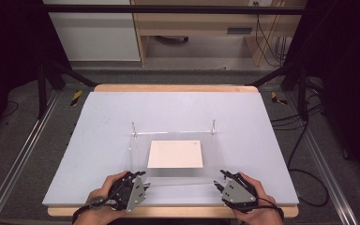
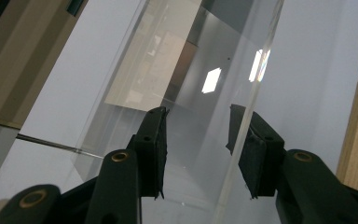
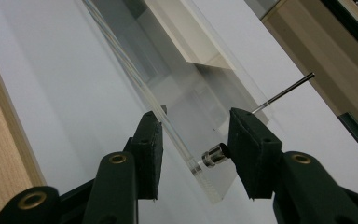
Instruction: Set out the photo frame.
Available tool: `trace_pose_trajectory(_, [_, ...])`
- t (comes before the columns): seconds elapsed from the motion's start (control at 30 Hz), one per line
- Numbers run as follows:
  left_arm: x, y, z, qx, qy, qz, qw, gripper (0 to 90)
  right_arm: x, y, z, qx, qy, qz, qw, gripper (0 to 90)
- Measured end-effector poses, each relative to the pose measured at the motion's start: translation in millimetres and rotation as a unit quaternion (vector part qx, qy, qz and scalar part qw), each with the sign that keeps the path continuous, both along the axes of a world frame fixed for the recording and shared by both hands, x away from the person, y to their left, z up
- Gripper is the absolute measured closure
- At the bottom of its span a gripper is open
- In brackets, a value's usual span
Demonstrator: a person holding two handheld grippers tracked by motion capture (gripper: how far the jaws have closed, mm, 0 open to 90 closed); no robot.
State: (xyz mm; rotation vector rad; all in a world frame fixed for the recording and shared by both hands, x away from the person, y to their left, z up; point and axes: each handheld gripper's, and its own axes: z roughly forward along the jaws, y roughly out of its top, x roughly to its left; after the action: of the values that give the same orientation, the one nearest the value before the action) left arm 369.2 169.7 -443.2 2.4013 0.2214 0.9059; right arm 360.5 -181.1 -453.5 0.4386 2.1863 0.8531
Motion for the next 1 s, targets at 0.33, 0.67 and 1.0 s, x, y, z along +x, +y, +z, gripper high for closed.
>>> trace_pose_trajectory(0.33, [0.0,-0.9,-2.1,0.003,-0.009,0.003,1.0000,54.3,0.0,-0.5,1.5,0.004,-0.001,-0.002,1.0000,56.2])
trace_pose_trajectory(0.67, [-3.7,-3.2,2.0,0.011,-0.036,0.013,0.9992,60.5,0.2,-2.8,4.1,0.019,-0.002,-0.006,0.9998,56.4])
trace_pose_trajectory(1.0, [-4.1,-3.0,5.2,0.004,-0.036,0.021,0.9991,61.5,2.0,-6.1,2.4,0.023,-0.001,-0.018,0.9996,48.4])
